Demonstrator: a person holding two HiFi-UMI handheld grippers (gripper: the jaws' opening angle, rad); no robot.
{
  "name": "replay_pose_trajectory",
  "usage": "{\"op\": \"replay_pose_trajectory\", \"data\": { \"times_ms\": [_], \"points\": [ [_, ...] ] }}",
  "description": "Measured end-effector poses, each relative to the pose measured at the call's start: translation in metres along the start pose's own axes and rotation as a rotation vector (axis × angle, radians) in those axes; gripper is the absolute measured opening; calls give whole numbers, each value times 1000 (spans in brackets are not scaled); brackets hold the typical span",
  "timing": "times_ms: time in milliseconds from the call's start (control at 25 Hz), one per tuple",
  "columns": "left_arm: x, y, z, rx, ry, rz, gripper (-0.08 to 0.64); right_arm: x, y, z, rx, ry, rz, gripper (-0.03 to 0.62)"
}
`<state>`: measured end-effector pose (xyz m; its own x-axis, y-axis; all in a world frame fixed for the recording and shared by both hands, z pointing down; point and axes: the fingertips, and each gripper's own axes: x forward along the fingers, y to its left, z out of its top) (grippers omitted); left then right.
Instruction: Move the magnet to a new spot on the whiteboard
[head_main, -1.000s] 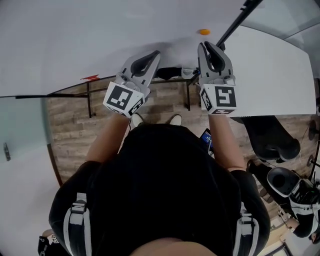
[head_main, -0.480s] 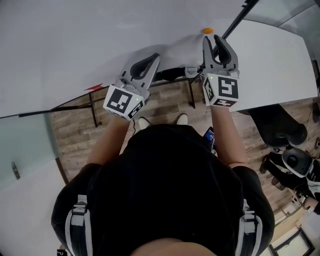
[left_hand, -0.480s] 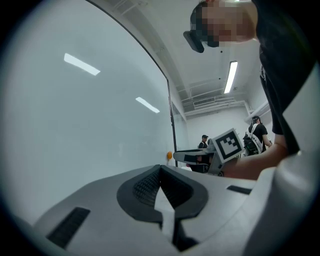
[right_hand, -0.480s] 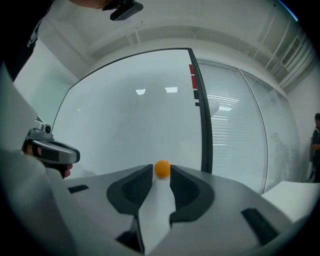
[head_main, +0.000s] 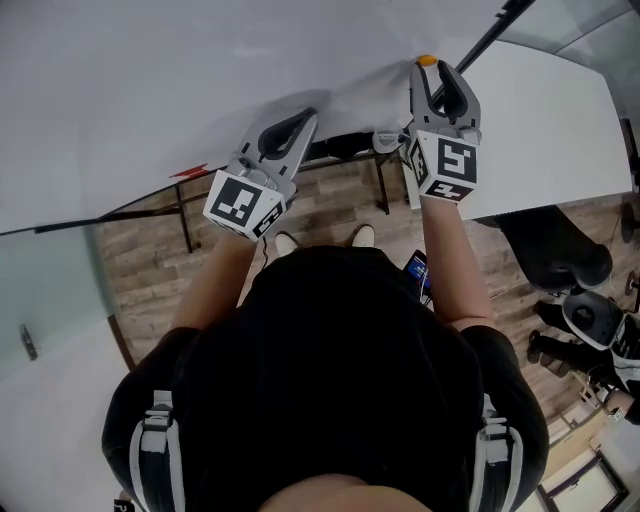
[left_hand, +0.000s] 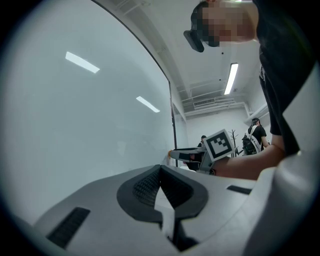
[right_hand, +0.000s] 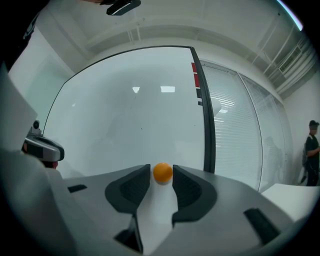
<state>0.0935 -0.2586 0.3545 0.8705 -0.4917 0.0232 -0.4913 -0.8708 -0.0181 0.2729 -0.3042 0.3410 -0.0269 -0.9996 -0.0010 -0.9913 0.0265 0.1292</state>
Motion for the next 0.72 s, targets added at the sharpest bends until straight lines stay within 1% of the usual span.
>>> {"op": "replay_pose_trajectory", "data": {
  "times_ms": [240, 400, 720],
  "points": [
    [-12, 3, -3, -9, 6, 7, 5, 4, 2, -2, -9, 6, -26, 138],
    [-21, 4, -4, -2, 8, 15, 5, 5, 1, -4, -9, 3, -43, 126],
    [-35, 7, -6, -4, 11, 39, 5, 7, -1, -5, -17, -3, -48, 120]
  ]
}}
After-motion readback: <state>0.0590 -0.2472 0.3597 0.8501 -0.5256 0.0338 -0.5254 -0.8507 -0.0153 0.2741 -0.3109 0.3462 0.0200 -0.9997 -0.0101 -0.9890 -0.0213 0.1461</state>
